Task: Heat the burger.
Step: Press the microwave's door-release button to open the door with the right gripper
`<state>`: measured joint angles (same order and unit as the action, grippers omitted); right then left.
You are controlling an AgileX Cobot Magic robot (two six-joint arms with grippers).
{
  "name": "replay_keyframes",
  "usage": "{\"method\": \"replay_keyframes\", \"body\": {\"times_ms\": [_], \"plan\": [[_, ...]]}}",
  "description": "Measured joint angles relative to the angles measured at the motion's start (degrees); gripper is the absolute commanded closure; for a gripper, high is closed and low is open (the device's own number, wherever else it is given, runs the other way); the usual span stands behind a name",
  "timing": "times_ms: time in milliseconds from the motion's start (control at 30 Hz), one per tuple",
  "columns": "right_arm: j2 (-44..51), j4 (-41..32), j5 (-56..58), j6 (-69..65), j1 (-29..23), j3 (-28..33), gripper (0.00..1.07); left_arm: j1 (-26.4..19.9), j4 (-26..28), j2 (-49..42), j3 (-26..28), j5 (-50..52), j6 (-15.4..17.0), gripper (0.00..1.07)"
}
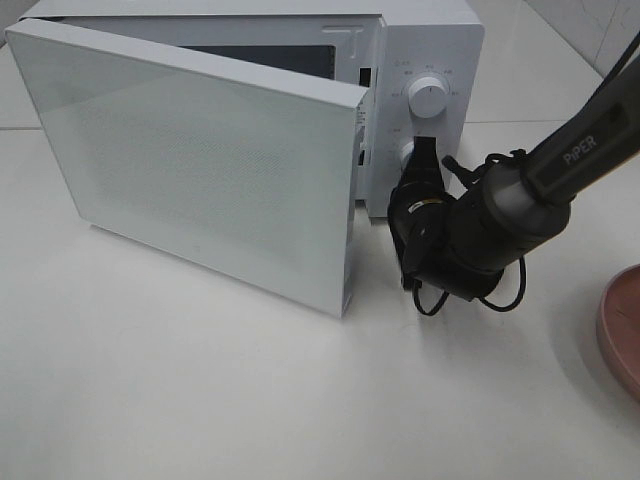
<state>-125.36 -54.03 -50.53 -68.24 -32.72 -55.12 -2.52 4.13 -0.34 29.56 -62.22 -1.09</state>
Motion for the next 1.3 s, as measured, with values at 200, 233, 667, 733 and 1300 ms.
{"method": "replay_keyframes", "body": {"times_ms": [200,233,667,733,1300], "plan": [[0.0,-0.1,0.0,0.3,0.0,-0.1,1.07,0.0,0.0,0.0,0.0,0.0,0.0,0.09],[0.0,-0.1,0.0,0.3,0.0,-0.1,1.07,0.0,0.0,0.0,0.0,0.0,0.0,0.09],[1.4,2.5,1.3,0.5,0.4,1.1,1.07,0.0,0.0,0.0,0.0,0.0,0.0,0.09],[1.7,2.8,1.5,0.5,0.5,1.4,1.07,0.0,0.0,0.0,0.0,0.0,0.0,0.09],[7.2,5.5,6.9,7.6,1.6,5.2,1.07,0.0,0.0,0.0,0.0,0.0,0.0,0.09]]}}
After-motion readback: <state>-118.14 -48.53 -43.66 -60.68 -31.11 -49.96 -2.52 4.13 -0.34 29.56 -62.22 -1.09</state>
